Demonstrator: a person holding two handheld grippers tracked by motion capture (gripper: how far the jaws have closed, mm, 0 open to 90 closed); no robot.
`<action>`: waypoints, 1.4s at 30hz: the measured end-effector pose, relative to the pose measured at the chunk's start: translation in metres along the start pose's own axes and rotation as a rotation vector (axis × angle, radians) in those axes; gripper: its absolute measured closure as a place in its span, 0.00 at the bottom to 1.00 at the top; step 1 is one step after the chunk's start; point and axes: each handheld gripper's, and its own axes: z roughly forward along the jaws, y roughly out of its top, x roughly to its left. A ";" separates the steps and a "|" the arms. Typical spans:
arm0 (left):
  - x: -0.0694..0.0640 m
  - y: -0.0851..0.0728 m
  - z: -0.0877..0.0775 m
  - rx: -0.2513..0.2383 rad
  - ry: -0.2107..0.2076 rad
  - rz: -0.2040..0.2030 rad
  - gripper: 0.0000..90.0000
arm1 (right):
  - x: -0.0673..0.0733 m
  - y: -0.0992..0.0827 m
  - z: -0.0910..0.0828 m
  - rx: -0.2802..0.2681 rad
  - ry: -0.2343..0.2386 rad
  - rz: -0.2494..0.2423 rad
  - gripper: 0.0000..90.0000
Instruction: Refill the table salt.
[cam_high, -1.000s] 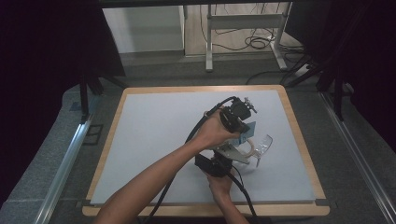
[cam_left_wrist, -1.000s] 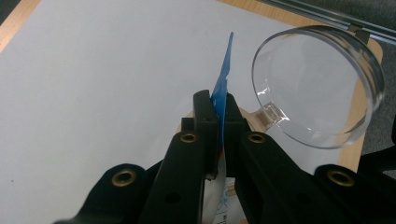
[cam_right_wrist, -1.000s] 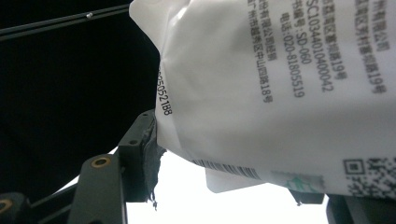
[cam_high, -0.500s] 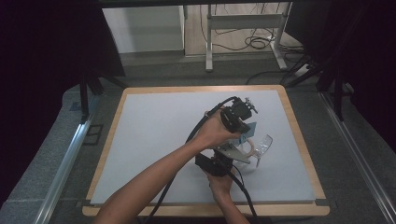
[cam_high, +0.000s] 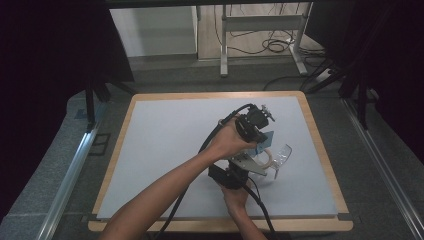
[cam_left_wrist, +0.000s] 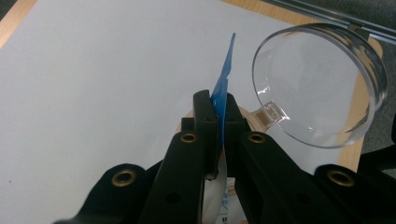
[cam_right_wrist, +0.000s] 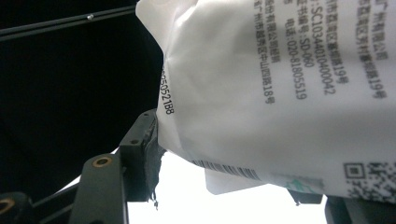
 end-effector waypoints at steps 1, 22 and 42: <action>0.000 0.000 0.000 -0.001 0.000 -0.001 1.00 | 0.000 0.001 0.000 -0.003 0.000 -0.001 0.44; -0.002 0.003 0.002 0.010 0.002 0.007 1.00 | 0.002 0.001 0.000 -0.027 -0.015 0.024 0.44; -0.002 0.002 0.002 0.016 0.000 0.009 1.00 | 0.002 -0.001 0.001 -0.032 -0.012 0.029 0.44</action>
